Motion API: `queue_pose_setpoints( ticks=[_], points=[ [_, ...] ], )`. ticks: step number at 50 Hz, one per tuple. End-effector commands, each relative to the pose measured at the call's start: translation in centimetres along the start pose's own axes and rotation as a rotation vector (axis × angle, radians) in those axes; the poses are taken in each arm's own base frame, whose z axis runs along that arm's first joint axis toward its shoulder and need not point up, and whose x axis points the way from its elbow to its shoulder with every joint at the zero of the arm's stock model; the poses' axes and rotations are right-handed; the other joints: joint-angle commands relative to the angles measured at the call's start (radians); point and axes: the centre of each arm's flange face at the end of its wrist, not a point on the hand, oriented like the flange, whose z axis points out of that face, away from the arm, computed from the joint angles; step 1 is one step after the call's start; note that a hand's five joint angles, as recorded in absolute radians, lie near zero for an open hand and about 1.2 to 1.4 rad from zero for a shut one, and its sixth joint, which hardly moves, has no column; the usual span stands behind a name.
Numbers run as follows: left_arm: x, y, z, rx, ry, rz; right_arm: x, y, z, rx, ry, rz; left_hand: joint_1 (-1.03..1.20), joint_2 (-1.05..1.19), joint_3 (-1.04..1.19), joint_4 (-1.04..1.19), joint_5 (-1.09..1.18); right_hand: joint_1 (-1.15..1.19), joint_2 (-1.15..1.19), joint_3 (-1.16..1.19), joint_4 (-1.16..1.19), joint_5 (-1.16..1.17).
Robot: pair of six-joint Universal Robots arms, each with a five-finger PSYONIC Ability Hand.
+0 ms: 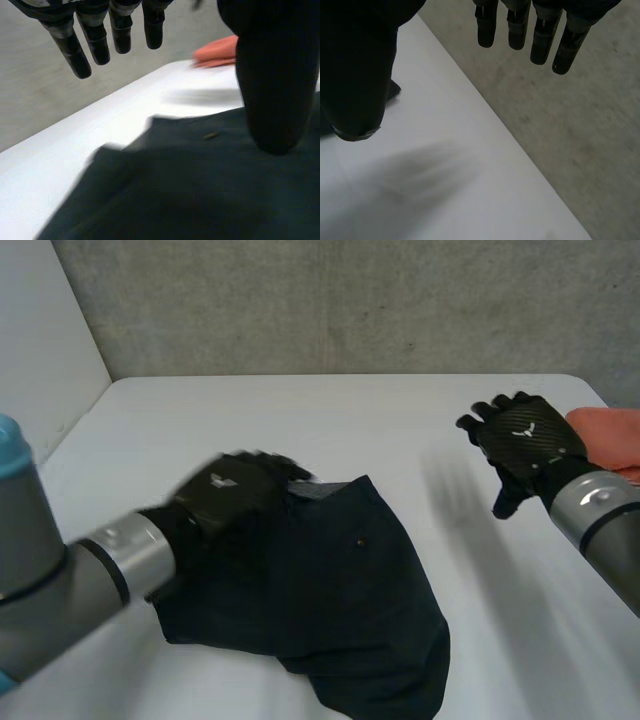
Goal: Fold the laundry.
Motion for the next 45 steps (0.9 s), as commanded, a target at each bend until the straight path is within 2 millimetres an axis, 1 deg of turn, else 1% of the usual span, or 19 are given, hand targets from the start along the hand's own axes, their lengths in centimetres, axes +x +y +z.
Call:
queue_pose_setpoints(
  ticks=[1, 5, 6, 8, 9, 14, 20, 22, 25, 27, 31, 36, 39, 40, 41, 42, 43, 44, 45],
  points=[
    [-4.2, 0.6, -0.6, -0.031, -0.273, -0.118, -2.9, -2.2, 1.6, 0.097, -0.186, -0.021, 0.002, 0.0, -0.007, 0.001, -0.017, -0.008, -0.046, -0.038, -0.06, -0.058],
    [-5.5, 0.8, -1.4, -0.03, -0.362, -0.131, -5.0, -3.0, 2.5, 0.112, -0.302, -0.034, 0.002, 0.0, -0.007, 0.001, -0.017, -0.008, -0.046, -0.038, -0.06, -0.058],
    [-5.9, 0.9, -1.5, -0.031, -0.38, -0.133, -6.2, -3.4, 2.8, 0.12, -0.357, -0.044, 0.002, 0.0, -0.007, 0.001, -0.017, -0.008, -0.046, -0.038, -0.06, -0.058],
    [-6.9, 1.3, -1.9, -0.038, -0.422, -0.147, -7.5, -3.8, 3.0, 0.124, -0.405, -0.058, 0.002, 0.0, -0.007, 0.001, -0.017, -0.008, -0.046, -0.038, -0.06, -0.058],
    [-7.1, 1.4, -2.0, -0.044, -0.433, -0.151, -8.8, -4.2, 3.2, 0.129, -0.446, -0.081, 0.002, 0.0, -0.007, 0.001, -0.017, -0.008, -0.046, -0.038, -0.06, -0.058],
    [-8.0, 2.1, -2.5, -0.069, -0.471, -0.169, -11.6, -4.8, 3.9, 0.155, -0.532, -0.157, 0.002, 0.0, -0.007, 0.001, -0.017, -0.008, -0.046, -0.038, -0.06, -0.058],
    [-9.9, 3.0, -3.7, -0.088, -0.547, -0.204, -14.0, -4.4, 5.3, 0.192, -0.569, -0.227, 0.008, 0.006, -0.001, 0.007, -0.011, -0.008, -0.046, -0.038, -0.06, -0.058],
    [-10.6, 3.4, -4.0, -0.1, -0.568, -0.221, -15.4, -4.5, 5.7, 0.21, -0.591, -0.247, 0.022, 0.021, 0.013, 0.022, 0.004, -0.008, -0.046, -0.038, -0.06, -0.058],
    [-10.7, 4.0, -4.1, -0.119, -0.571, -0.234, -17.1, -4.1, 6.1, 0.221, -0.614, -0.275, 0.028, 0.026, 0.019, 0.028, 0.01, -0.008, -0.046, -0.038, -0.06, -0.058],
    [-10.5, 4.3, -4.0, -0.132, -0.563, -0.24, -17.5, -3.7, 6.5, 0.216, -0.607, -0.293, 0.034, 0.032, 0.025, 0.034, 0.016, -0.008, -0.046, -0.038, -0.06, -0.058],
    [-10.1, 5.0, -3.5, -0.158, -0.538, -0.248, -17.0, -3.5, 7.4, 0.184, -0.544, -0.3, 0.043, 0.041, 0.034, 0.043, 0.024, -0.008, -0.046, -0.038, -0.06, -0.058],
    [-8.8, 6.1, -1.6, -0.197, -0.452, -0.256, -14.7, -4.0, 7.4, 0.102, -0.41, -0.281, 0.043, 0.041, 0.034, 0.043, 0.024, -0.008, -0.046, -0.038, -0.06, -0.058],
    [-8.8, 6.5, -0.3, -0.212, -0.429, -0.255, -12.3, -2.9, 7.3, 0.029, -0.35, -0.233, 0.046, 0.044, 0.037, 0.045, 0.027, -0.008, -0.046, -0.038, -0.06, -0.058],
    [-8.8, 6.8, 0.0, -0.219, -0.424, -0.257, -10.7, -2.5, 7.0, 0.003, -0.326, -0.202, 0.058, 0.056, 0.048, 0.057, 0.039, -0.008, -0.046, -0.038, -0.06, -0.058],
    [-8.9, 7.0, 0.2, -0.228, -0.421, -0.26, -9.9, -2.3, 6.9, -0.007, -0.311, -0.188, 0.087, 0.085, 0.078, 0.086, 0.068, -0.008, -0.046, -0.038, -0.06, -0.058],
    [-8.9, 7.5, 0.8, -0.241, -0.414, -0.261, -9.2, -2.2, 6.6, -0.014, -0.301, -0.177, 0.206, 0.204, 0.197, 0.206, 0.188, -0.008, -0.046, -0.038, -0.06, -0.058],
    [-9.0, 7.7, 1.0, -0.245, -0.412, -0.262, -8.0, -2.1, 5.9, -0.021, -0.277, -0.161, 0.274, 0.272, 0.265, 0.274, 0.256, -0.008, -0.046, -0.038, -0.06, -0.058],
    [-9.0, 7.7, 1.5, -0.245, -0.405, -0.259, -7.6, -2.0, 5.6, -0.026, -0.267, -0.157, 0.481, 0.479, 0.472, 0.481, 0.463, -0.008, -0.046, -0.038, -0.06, -0.058],
    [-9.0, 7.7, 1.8, -0.244, -0.401, -0.257, -7.2, -1.7, 5.4, -0.033, -0.259, -0.153, 0.611, 0.609, 0.602, 0.611, 0.593, -0.008, -0.046, -0.038, -0.06, -0.058]
  ],
)
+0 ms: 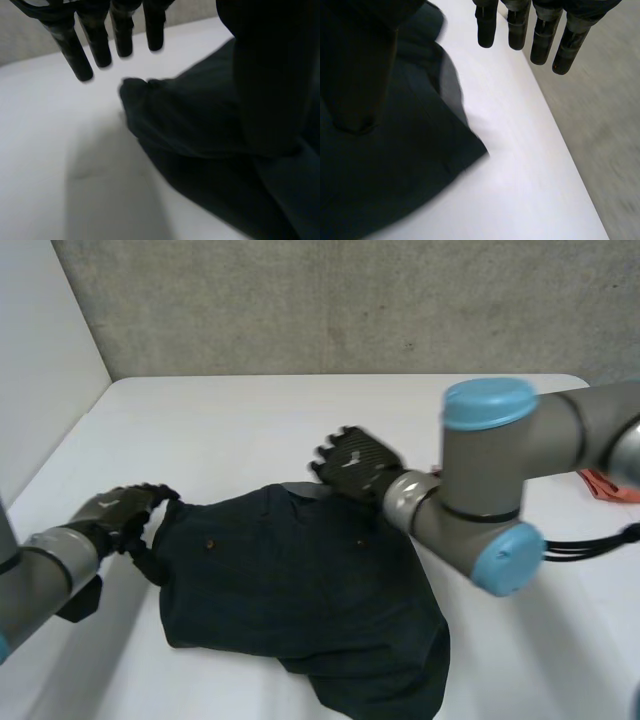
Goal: Fold the laundry.
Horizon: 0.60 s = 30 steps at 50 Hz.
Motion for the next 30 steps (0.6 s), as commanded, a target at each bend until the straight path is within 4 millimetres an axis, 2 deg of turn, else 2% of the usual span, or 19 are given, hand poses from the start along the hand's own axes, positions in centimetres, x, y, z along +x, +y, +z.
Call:
queue_pose_setpoints(
  ticks=[1, 2, 3, 4, 5, 9, 10, 12, 13, 16, 17, 20, 21, 23, 25, 28, 29, 30],
  points=[
    [1.0, 0.9, 2.7, -0.036, 0.041, 0.016, 3.9, 2.4, -3.9, -0.079, 0.113, 0.094, 0.726, 0.713, 0.712, 0.715, 0.712, -0.008, -0.046, -0.038, -0.06, -0.058],
    [1.1, 0.9, 2.9, -0.035, 0.044, 0.019, 4.1, 3.2, -4.5, -0.096, 0.128, 0.104, 0.861, 0.848, 0.847, 0.85, 0.847, -0.008, -0.046, -0.038, -0.06, -0.058],
    [1.4, 0.8, 3.3, -0.03, 0.051, 0.025, 4.3, 3.6, -4.8, -0.107, 0.139, 0.108, 1.112, 1.099, 1.098, 1.101, 1.098, -0.008, -0.046, -0.038, -0.06, -0.058],
    [1.4, 0.6, 3.6, -0.023, 0.05, 0.029, 4.4, 4.1, -5.0, -0.117, 0.145, 0.114, 1.172, 1.159, 1.159, 1.162, 1.158, -0.008, -0.046, -0.038, -0.06, -0.058],
    [1.3, 0.4, 3.9, -0.016, 0.048, 0.034, 4.6, 5.0, -5.5, -0.136, 0.156, 0.125, 1.173, 1.16, 1.159, 1.162, 1.159, -0.008, -0.046, -0.038, -0.06, -0.058],
    [0.6, -2.2, 5.3, 0.069, -0.014, 0.054, 5.1, 5.6, -6.9, -0.156, 0.187, 0.139, 1.173, 1.16, 1.159, 1.162, 1.159, -0.008, -0.046, -0.038, -0.06, -0.058],
    [0.4, -4.0, 5.7, 0.125, -0.044, 0.061, 5.3, 5.6, -7.2, -0.156, 0.196, 0.139, 1.173, 1.16, 1.159, 1.162, 1.159, -0.008, -0.046, -0.038, -0.06, -0.058],
    [0.8, -6.0, 5.8, 0.192, -0.053, 0.075, 6.0, 5.8, -7.9, -0.16, 0.228, 0.14, 1.173, 1.16, 1.159, 1.162, 1.159, -0.008, -0.046, -0.038, -0.06, -0.058],
    [1.9, -8.5, 5.8, 0.291, -0.038, 0.093, 6.2, 5.8, -8.1, -0.161, 0.24, 0.139, 1.173, 1.16, 1.159, 1.162, 1.159, -0.008, -0.046, -0.038, -0.06, -0.058],
    [3.4, -11.6, 5.4, 0.431, -0.011, 0.109, 7.1, 5.7, -8.6, -0.151, 0.286, 0.14, 1.173, 1.16, 1.159, 1.162, 1.159, -0.008, -0.046, -0.038, -0.06, -0.058],
    [4.5, -13.6, 4.9, 0.536, 0.009, 0.121, 7.4, 5.7, -8.7, -0.148, 0.299, 0.147, 1.173, 1.16, 1.159, 1.162, 1.159, -0.008, -0.046, -0.038, -0.06, -0.058],
    [6.8, -16.5, 3.5, 0.705, 0.054, 0.136, 8.6, 5.9, -9.2, -0.143, 0.355, 0.211, 1.173, 1.16, 1.159, 1.162, 1.159, -0.008, -0.046, -0.038, -0.06, -0.058],
    [8.2, -18.6, 1.7, 0.824, 0.081, 0.138, 8.9, 6.0, -9.4, -0.141, 0.366, 0.233, 1.173, 1.16, 1.159, 1.162, 1.159, -0.008, -0.046, -0.038, -0.06, -0.058],
    [9.5, -20.2, -0.2, 0.923, 0.111, 0.139, 9.5, 6.1, -9.6, -0.137, 0.391, 0.271, 1.173, 1.16, 1.159, 1.162, 1.159, -0.008, -0.046, -0.038, -0.06, -0.058],
    [11.6, -21.4, -2.7, 1.029, 0.172, 0.141, 10.0, 6.3, -10.0, -0.129, 0.411, 0.315, 1.173, 1.16, 1.159, 1.162, 1.159, -0.008, -0.046, -0.038, -0.06, -0.058],
    [14.1, -20.7, -4.1, 1.044, 0.267, 0.158, 10.4, 6.4, -10.5, -0.124, 0.428, 0.346, 1.173, 1.16, 1.159, 1.162, 1.159, -0.008, -0.046, -0.038, -0.06, -0.058],
    [15.7, -19.4, -4.7, 1.017, 0.34, 0.176, 10.5, 6.5, -10.6, -0.124, 0.431, 0.348, 1.173, 1.16, 1.159, 1.162, 1.159, -0.008, -0.046, -0.038, -0.06, -0.058],
    [16.4, -18.6, -4.9, 0.997, 0.376, 0.186, 10.5, 6.6, -10.7, -0.127, 0.434, 0.351, 1.173, 1.16, 1.159, 1.162, 1.159, -0.008, -0.046, -0.038, -0.06, -0.058]
  ],
)
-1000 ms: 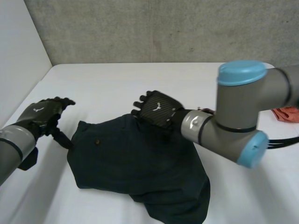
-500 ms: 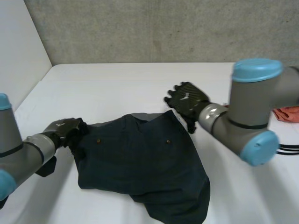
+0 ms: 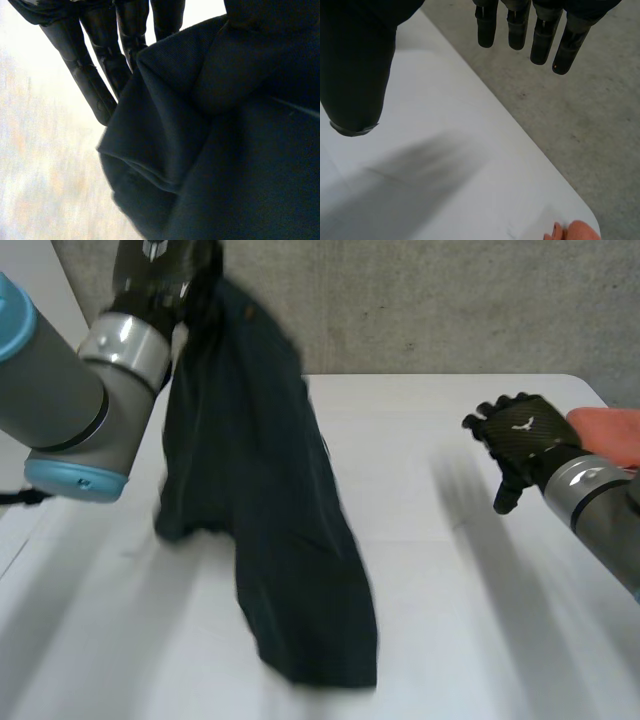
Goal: Fold the laundry.
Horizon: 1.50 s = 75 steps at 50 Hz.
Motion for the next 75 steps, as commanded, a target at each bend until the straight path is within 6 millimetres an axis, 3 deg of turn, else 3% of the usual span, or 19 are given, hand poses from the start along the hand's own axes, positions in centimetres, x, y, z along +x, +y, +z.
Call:
queue_pose_setpoints(
  ticks=[1, 7, 10, 14, 15, 17, 21, 27, 30, 35, 41, 47, 55, 59, 65, 68, 69, 72, 75],
  points=[
    [7.6, -2.6, -3.5, 0.071, 0.263, -0.067, 1.5, 0.3, -0.4, -0.006, 0.042, 0.078, 0.27, 0.202, 0.227, 0.204, 0.268, -0.007, -0.046, -0.038, -0.06, -0.058],
    [12.7, 0.7, -10.0, -0.133, 0.499, -0.126, 2.4, 0.9, -0.4, -0.009, 0.073, 0.078, 0.27, 0.202, 0.227, 0.204, 0.268, -0.007, -0.046, -0.038, -0.06, -0.058],
    [14.0, 2.0, -12.7, -0.246, 0.56, -0.146, 3.3, 1.2, -0.2, -0.016, 0.096, 0.08, 0.27, 0.202, 0.227, 0.204, 0.268, -0.007, -0.046, -0.038, -0.06, -0.058],
    [17.1, 2.7, -18.3, -0.416, 0.711, -0.174, 4.3, 1.4, -0.1, -0.02, 0.121, 0.076, -0.45, -0.518, -0.493, -0.515, -0.451, -0.007, -0.046, -0.038, -0.06, -0.058],
    [17.9, 2.5, -19.7, -0.451, 0.755, -0.176, 4.4, 1.4, 0.0, -0.019, 0.123, 0.077, -0.792, -0.86, -0.835, -0.858, -0.793, -0.007, -0.046, -0.038, -0.06, -0.058],
    [18.1, 2.2, -20.3, -0.471, 0.768, -0.17, 4.5, 1.2, 0.0, -0.014, 0.124, 0.077, -0.948, -1.016, -0.99, -1.013, -0.949, -0.007, -0.046, -0.038, -0.06, -0.058],
    [16.5, 2.4, -18.9, -0.486, 0.709, -0.13, 4.3, 1.2, -0.1, -0.02, 0.114, 0.082, -0.948, -1.016, -0.991, -1.014, -0.95, -0.007, -0.046, -0.038, -0.06, -0.058],
    [11.8, 2.8, -14.0, -0.428, 0.52, -0.032, 3.7, 1.4, -0.5, -0.039, 0.077, 0.099, -0.945, -1.013, -0.988, -1.011, -0.947, -0.007, -0.046, -0.038, -0.06, -0.058],
    [8.8, 3.4, -11.2, -0.405, 0.431, 0.015, 2.9, 1.3, -1.6, -0.096, 0.023, 0.132, -0.939, -1.007, -0.982, -1.005, -0.941, -0.007, -0.046, -0.038, -0.06, -0.058],
    [6.3, 5.9, -9.3, -0.442, 0.382, 0.033, 1.1, 1.9, -3.7, -0.233, -0.124, 0.219, -0.931, -0.999, -0.973, -0.996, -0.932, -0.007, -0.046, -0.038, -0.06, -0.058],
    [7.1, 8.7, -10.1, -0.537, 0.509, -0.011, -0.6, 2.1, -5.8, -0.279, -0.249, 0.241, -0.922, -0.99, -0.964, -0.987, -0.923, -0.007, -0.046, -0.038, -0.06, -0.058],
    [8.8, 10.4, -11.6, -0.59, 0.639, 0.005, -1.6, 2.1, -8.1, -0.27, -0.296, 0.117, -0.904, -0.972, -0.947, -0.97, -0.906, -0.007, -0.046, -0.038, -0.06, -0.058],
    [11.8, 11.1, -13.0, -0.604, 0.725, 0.014, -2.2, 3.3, -9.4, -0.332, -0.326, 0.057, -0.886, -0.954, -0.929, -0.952, -0.888, -0.007, -0.046, -0.038, -0.06, -0.058],
    [12.0, 11.6, -12.9, -0.611, 0.719, 0.024, -2.3, 4.1, -9.7, -0.361, -0.332, 0.077, -0.849, -0.916, -0.891, -0.914, -0.85, -0.007, -0.046, -0.038, -0.06, -0.058],
    [11.8, 12.9, -12.5, -0.634, 0.665, 0.107, -3.0, 5.4, -9.9, -0.381, -0.347, 0.103, -0.658, -0.726, -0.7, -0.723, -0.659, -0.007, -0.046, -0.038, -0.06, -0.058],
    [11.6, 13.8, -12.7, -0.653, 0.643, 0.182, -3.5, 6.2, -9.3, -0.372, -0.352, 0.108, -0.444, -0.512, -0.486, -0.509, -0.445, -0.007, -0.046, -0.038, -0.06, -0.058],
    [11.6, 14.2, -12.8, -0.661, 0.634, 0.226, -3.6, 6.4, -9.1, -0.371, -0.35, 0.111, -0.234, -0.302, -0.277, -0.299, -0.235, -0.007, -0.046, -0.038, -0.06, -0.058],
    [11.3, 14.6, -12.9, -0.675, 0.601, 0.289, -3.7, 7.2, -8.2, -0.36, -0.341, 0.117, 0.164, 0.096, 0.121, 0.098, 0.162, 0.275, 0.236, 0.244, 0.222, 0.225],
    [10.8, 14.7, -12.6, -0.68, 0.556, 0.332, -3.4, 7.3, -7.1, -0.324, -0.303, 0.147, 0.27, 0.202, 0.227, 0.204, 0.268, 0.824, 0.785, 0.793, 0.771, 0.773]
  ],
)
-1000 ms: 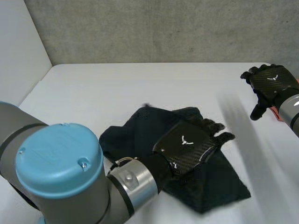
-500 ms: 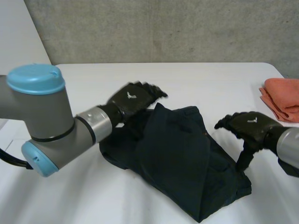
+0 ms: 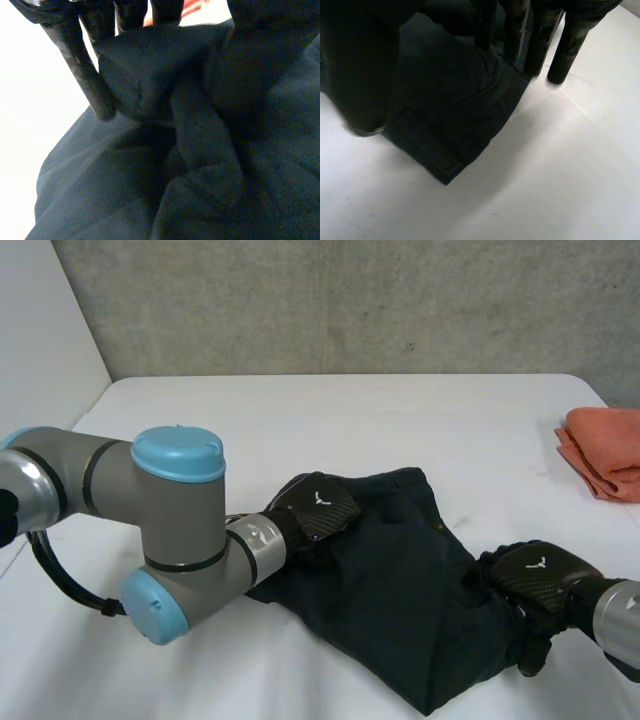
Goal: Fold the laundry.
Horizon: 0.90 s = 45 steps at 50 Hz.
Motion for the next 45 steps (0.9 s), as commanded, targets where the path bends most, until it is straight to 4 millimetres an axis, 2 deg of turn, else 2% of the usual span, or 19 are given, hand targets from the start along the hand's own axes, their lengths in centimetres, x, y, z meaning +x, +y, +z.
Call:
queue_pose_setpoints(
  ticks=[1, 2, 5, 8, 11, 15, 18, 21, 22, 24, 26, 29, 32, 36, 37, 38, 40, 42, 45],
  points=[
    [-0.8, 0.7, 0.2, -0.066, -0.111, 0.083, 0.8, -0.1, 2.1, 0.068, 0.037, 0.039, 0.357, 0.396, 0.41, 0.396, 0.409, 0.832, 0.784, 0.793, 0.792, 0.792],
    [-1.0, 0.5, 0.2, -0.061, -0.123, 0.083, 0.6, -0.6, 2.6, 0.097, 0.04, 0.04, 0.357, 0.396, 0.41, 0.396, 0.409, 1.111, 1.064, 1.072, 1.071, 1.071],
    [-1.9, -0.7, 0.4, -0.009, -0.166, 0.089, -0.4, -2.0, 3.6, 0.145, 0.006, 0.016, 0.357, 0.396, 0.41, 0.396, 0.409, 1.114, 1.066, 1.075, 1.074, 1.074],
    [-4.3, -3.6, 0.2, 0.12, -0.266, 0.11, -1.0, -4.1, 4.7, 0.196, -0.002, -0.034, 0.357, 0.396, 0.41, 0.396, 0.409, 1.114, 1.066, 1.075, 1.074, 1.074],
    [-6.4, -5.7, -0.1, 0.205, -0.364, 0.116, 0.1, -7.2, 5.4, 0.258, 0.079, -0.075, 0.357, 0.396, 0.41, 0.396, 0.409, 1.114, 1.066, 1.075, 1.074, 1.074],
    [-11.5, -9.0, -1.1, 0.352, -0.608, 0.115, 2.1, -12.1, 5.6, 0.368, 0.222, -0.094, 0.357, 0.396, 0.41, 0.396, 0.409, 1.114, 1.066, 1.075, 1.074, 1.074],
    [-13.4, -11.7, -2.2, 0.475, -0.714, 0.125, 4.1, -17.7, 4.3, 0.539, 0.357, -0.087, 0.357, 0.396, 0.41, 0.396, 0.409, 1.114, 1.066, 1.075, 1.074, 1.074],
    [-14.8, -14.1, -3.3, 0.611, -0.796, 0.142, 5.6, -21.2, 2.8, 0.684, 0.443, -0.069, 0.357, 0.396, 0.41, 0.396, 0.409, 1.114, 1.066, 1.075, 1.074, 1.074],
    [-15.1, -14.8, -3.7, 0.647, -0.816, 0.143, 6.2, -23.2, 1.6, 0.782, 0.485, -0.057, 0.357, 0.396, 0.41, 0.396, 0.409, 1.114, 1.066, 1.075, 1.074, 1.074],
    [-16.0, -16.6, -5.2, 0.745, -0.875, 0.138, 6.7, -24.9, 0.5, 0.871, 0.517, -0.045, 0.357, 0.396, 0.41, 0.396, 0.409, 1.114, 1.066, 1.075, 1.074, 1.074],
    [-16.3, -17.5, -6.2, 0.8, -0.903, 0.12, 7.1, -26.6, -0.9, 0.969, 0.55, -0.035, 0.357, 0.396, 0.41, 0.396, 0.409, 1.114, 1.066, 1.075, 1.074, 1.074],
    [-16.7, -18.0, -7.6, 0.858, -0.919, 0.075, 7.0, -27.6, -2.2, 1.03, 0.564, -0.038, 0.357, 0.396, 0.41, 0.396, 0.409, 1.114, 1.066, 1.075, 1.074, 1.074],
    [-16.7, -17.2, -8.3, 0.851, -0.906, 0.042, 6.1, -27.4, -2.4, 1.019, 0.539, -0.041, 0.357, 0.396, 0.41, 0.396, 0.409, 1.114, 1.066, 1.075, 1.074, 1.074],
    [-14.8, -13.9, -7.5, 0.754, -0.842, -0.013, 4.1, -24.9, -0.5, 0.888, 0.454, -0.045, 0.357, 0.396, 0.41, 0.396, 0.409, 1.114, 1.066, 1.075, 1.074, 1.074],
    [-14.3, -13.0, -7.3, 0.726, -0.826, -0.027, 3.5, -23.5, 0.7, 0.817, 0.417, -0.043, 0.357, 0.396, 0.41, 0.396, 0.409, 1.114, 1.066, 1.075, 1.074, 1.074],
    [-13.1, -10.7, -6.7, 0.653, -0.789, -0.057, 3.1, -22.5, 1.5, 0.77, 0.393, -0.044, 0.357, 0.396, 0.41, 0.396, 0.409, 1.114, 1.066, 1.075, 1.074, 1.074],
    [-11.7, -8.3, -6.3, 0.567, -0.749, -0.086, 2.4, -20.7, 2.6, 0.692, 0.353, -0.044, 0.357, 0.396, 0.41, 0.396, 0.409, 1.114, 1.066, 1.075, 1.074, 1.074],
    [-9.5, -4.9, -6.1, 0.436, -0.692, -0.129, 1.2, -17.9, 4.7, 0.581, 0.297, -0.046, 0.357, 0.396, 0.41, 0.396, 0.409, 1.114, 1.066, 1.075, 1.074, 1.074],
    [-6.9, -1.3, -6.3, 0.276, -0.623, -0.178, -0.1, -14.2, 7.6, 0.451, 0.232, -0.053, 0.357, 0.396, 0.41, 0.396, 0.409, 1.114, 1.066, 1.075, 1.074, 1.074]
  ],
)
